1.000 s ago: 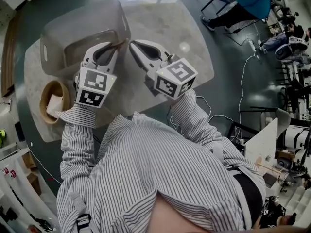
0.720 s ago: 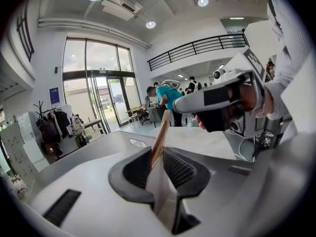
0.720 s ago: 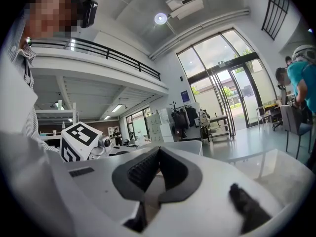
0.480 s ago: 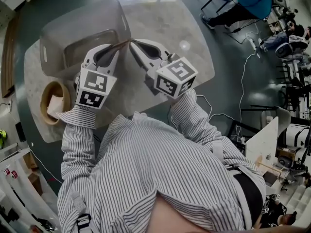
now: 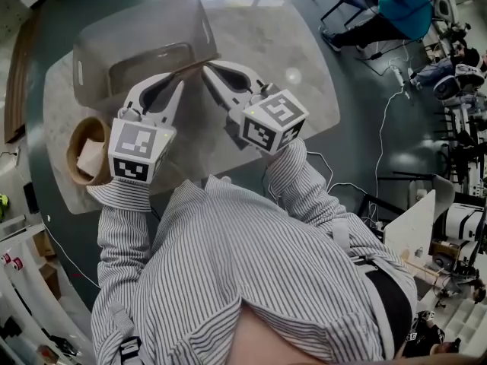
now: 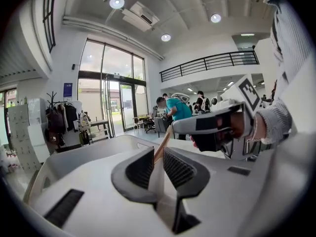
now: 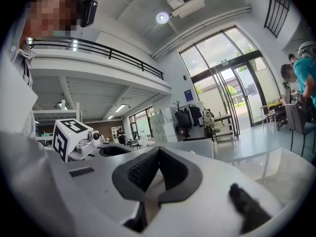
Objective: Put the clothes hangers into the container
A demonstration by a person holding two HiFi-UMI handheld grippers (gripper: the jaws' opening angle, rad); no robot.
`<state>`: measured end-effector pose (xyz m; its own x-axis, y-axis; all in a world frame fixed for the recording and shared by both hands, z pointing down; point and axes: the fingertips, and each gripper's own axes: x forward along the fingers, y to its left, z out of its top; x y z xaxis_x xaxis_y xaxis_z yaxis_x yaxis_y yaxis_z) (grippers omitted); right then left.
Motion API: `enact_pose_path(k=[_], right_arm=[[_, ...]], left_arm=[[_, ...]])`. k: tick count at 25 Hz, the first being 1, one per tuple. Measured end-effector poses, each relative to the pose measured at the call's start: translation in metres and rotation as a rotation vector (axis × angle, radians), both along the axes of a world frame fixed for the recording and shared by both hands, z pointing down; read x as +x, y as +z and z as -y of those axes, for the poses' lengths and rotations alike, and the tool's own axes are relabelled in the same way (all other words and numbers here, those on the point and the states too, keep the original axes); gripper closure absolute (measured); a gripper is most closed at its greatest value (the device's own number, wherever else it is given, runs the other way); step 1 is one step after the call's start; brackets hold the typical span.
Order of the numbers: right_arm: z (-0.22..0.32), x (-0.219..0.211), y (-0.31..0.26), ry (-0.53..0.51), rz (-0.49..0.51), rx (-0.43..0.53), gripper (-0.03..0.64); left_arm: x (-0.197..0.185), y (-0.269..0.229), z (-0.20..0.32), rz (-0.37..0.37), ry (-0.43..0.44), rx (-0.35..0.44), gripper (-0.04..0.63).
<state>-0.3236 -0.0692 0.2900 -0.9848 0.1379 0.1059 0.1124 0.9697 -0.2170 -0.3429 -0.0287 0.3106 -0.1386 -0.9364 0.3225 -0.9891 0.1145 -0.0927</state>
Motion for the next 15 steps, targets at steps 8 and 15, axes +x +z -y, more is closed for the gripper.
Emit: enact_pose_path(k=[8, 15], right_arm=[[-0.041, -0.012, 0.003, -0.085, -0.015, 0.009, 0.601], [-0.064, -0.009, 0.005, -0.143, -0.013, 0.007, 0.601]], left_arm=[[-0.012, -0.006, -0.049, -0.098, -0.132, 0.074, 0.565], [0.0, -0.003, -0.066, -0.162, -0.18, 0.108, 0.584]])
